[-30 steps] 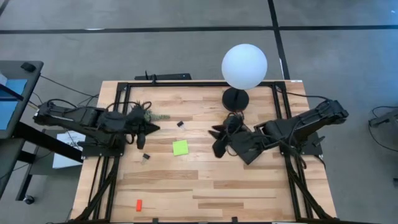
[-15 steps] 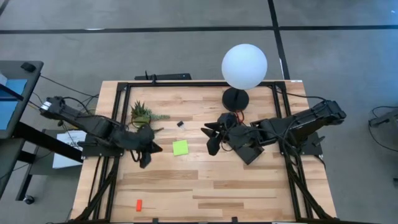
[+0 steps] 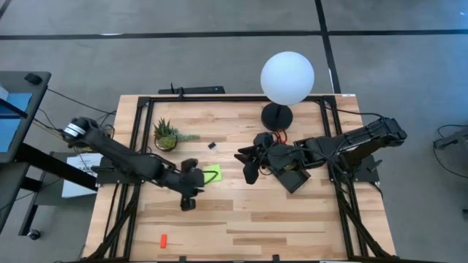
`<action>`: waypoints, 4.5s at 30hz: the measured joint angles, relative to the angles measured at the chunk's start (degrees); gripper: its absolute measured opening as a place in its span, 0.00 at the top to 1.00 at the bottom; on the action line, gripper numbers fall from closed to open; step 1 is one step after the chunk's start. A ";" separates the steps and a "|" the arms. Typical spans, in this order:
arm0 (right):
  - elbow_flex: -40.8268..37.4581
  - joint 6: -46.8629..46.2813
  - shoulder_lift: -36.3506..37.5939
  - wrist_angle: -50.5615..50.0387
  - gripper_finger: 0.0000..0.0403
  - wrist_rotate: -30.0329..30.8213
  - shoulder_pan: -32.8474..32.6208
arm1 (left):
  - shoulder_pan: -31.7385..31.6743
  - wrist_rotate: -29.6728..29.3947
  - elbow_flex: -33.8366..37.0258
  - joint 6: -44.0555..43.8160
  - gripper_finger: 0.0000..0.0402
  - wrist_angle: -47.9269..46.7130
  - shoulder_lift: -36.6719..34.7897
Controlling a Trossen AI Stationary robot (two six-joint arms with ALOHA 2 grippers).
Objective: Pick and place office supplies into organizer
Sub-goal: Put the green sticky notes into the black desk organizer
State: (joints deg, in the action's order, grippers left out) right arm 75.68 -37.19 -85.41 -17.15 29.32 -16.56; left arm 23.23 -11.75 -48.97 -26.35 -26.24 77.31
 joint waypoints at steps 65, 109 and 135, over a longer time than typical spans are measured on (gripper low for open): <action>9.49 12.37 14.83 0.06 0.72 2.96 -14.52 | -8.35 -0.65 -32.16 43.11 1.00 6.36 24.18; 9.31 17.57 23.63 -15.67 0.72 14.05 -22.42 | -17.56 6.55 -78.31 70.54 0.97 4.99 68.16; 9.31 17.60 23.47 -17.85 0.72 11.26 -22.42 | -16.43 2.89 -79.53 60.08 0.66 -0.58 68.18</action>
State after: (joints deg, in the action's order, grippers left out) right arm 84.99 -19.59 -61.93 -34.99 40.58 -38.98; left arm 6.80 -8.85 -128.50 33.73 -26.82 145.49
